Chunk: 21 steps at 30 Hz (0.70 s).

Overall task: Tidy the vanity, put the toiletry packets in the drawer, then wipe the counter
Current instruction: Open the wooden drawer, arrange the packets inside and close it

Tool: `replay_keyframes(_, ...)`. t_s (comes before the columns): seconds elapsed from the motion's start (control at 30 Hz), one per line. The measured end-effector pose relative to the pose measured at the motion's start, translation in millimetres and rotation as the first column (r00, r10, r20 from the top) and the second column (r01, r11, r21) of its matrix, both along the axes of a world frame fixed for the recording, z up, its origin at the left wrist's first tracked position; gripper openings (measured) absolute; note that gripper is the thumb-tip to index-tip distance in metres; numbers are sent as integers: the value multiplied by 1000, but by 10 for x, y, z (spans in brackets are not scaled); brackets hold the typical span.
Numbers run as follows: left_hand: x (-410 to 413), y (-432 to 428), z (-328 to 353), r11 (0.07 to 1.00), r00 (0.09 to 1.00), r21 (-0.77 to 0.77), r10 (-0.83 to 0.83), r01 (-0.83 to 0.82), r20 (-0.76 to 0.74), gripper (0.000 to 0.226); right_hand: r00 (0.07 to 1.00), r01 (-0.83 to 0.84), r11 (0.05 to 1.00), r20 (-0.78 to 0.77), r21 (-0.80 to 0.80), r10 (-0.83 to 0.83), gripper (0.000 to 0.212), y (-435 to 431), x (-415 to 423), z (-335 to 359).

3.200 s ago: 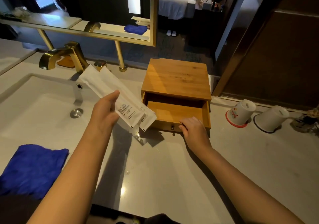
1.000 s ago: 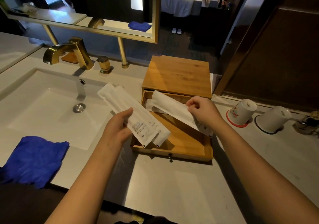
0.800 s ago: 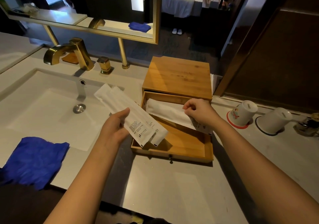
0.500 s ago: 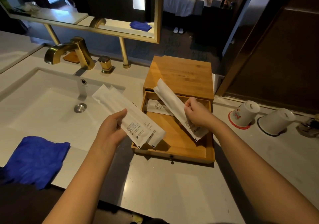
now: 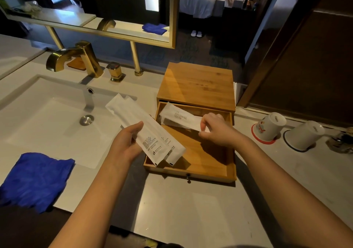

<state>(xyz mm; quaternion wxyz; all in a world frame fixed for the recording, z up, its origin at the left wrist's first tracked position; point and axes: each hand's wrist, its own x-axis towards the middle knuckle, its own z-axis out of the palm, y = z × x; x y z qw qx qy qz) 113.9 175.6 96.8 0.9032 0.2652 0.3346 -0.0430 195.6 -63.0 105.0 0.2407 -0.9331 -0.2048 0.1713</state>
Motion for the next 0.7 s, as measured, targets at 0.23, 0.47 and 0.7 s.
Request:
replay_keyframes(0.23,17,-22,-20,1000,1000,7,2,-2,-19,50,979,-179,974,75,-140,191,13,11,61,-165)
replay_keyframes(0.47,22,-33,-19,1000,1000,-9,0,0,-13,46,990,7,1000,142,10,-8,22,113,99,-338)
replay_keyframes(0.7,32,-57,-27,1000,1000,3,1,-1,-16,45,983,84,996,158,41,-90,28,190,75,-425)
